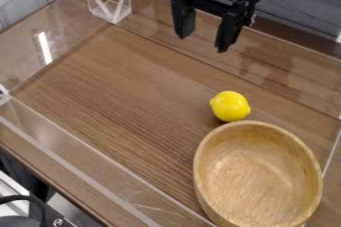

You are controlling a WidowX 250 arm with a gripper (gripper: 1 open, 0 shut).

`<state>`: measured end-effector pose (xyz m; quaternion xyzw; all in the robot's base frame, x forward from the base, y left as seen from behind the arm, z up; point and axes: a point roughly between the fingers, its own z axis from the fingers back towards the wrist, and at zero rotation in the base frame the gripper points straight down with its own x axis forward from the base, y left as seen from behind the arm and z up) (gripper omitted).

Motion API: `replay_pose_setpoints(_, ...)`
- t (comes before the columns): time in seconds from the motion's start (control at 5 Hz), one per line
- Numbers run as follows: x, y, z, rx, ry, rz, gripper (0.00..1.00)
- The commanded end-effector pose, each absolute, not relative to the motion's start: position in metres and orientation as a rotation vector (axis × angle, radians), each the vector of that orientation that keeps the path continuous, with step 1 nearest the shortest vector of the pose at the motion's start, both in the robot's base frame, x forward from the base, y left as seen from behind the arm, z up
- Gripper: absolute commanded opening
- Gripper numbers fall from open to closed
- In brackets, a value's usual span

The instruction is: Put the lemon in the brown bowl

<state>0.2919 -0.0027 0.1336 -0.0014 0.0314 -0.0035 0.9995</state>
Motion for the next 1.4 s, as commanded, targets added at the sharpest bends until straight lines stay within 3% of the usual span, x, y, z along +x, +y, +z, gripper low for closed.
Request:
replay_pose_setpoints(0.0,0.292,-0.005,0.128,-0.006,0.062,-0.013,1.00)
replay_pose_setpoints(1.2,0.291,-0.021,0.125,-0.025,0.019,-0.051,1.00)
